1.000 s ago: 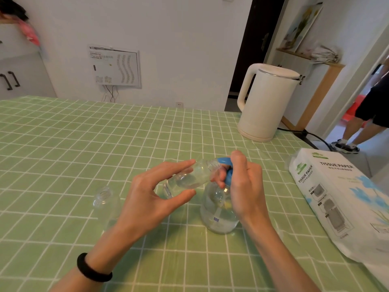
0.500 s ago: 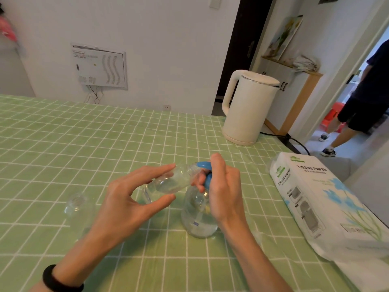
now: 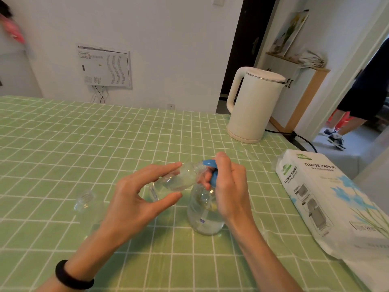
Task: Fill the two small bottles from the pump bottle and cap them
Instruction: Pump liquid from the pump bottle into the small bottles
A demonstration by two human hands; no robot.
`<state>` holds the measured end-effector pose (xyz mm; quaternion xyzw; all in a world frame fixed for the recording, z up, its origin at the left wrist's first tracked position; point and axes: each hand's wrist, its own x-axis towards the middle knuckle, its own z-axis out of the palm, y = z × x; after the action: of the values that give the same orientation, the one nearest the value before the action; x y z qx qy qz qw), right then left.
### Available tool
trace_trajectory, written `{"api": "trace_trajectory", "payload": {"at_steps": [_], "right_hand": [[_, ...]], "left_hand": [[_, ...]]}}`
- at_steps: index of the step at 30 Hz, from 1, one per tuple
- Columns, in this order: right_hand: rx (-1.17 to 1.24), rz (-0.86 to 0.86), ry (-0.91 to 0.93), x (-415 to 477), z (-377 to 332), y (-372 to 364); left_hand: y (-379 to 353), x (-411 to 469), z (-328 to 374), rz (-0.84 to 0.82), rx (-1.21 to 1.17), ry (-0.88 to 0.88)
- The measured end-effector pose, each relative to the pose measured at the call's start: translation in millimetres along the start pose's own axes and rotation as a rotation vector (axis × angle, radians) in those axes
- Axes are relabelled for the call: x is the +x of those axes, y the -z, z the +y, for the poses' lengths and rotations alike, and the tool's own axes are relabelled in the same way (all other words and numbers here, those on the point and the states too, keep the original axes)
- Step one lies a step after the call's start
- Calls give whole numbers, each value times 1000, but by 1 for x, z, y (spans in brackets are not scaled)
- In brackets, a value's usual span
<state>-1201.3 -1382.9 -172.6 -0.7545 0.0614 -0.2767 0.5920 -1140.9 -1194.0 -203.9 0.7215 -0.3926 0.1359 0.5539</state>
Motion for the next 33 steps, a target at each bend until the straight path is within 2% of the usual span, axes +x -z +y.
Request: {"api": "trace_trajectory", "payload": {"at_steps": [28, 33], "right_hand": [[-40, 14, 48, 2, -1, -1], [22, 4, 6, 2, -1, -2]], "left_hand": [[1, 0, 3, 10, 19, 14], [1, 1, 5, 22, 13, 19]]}}
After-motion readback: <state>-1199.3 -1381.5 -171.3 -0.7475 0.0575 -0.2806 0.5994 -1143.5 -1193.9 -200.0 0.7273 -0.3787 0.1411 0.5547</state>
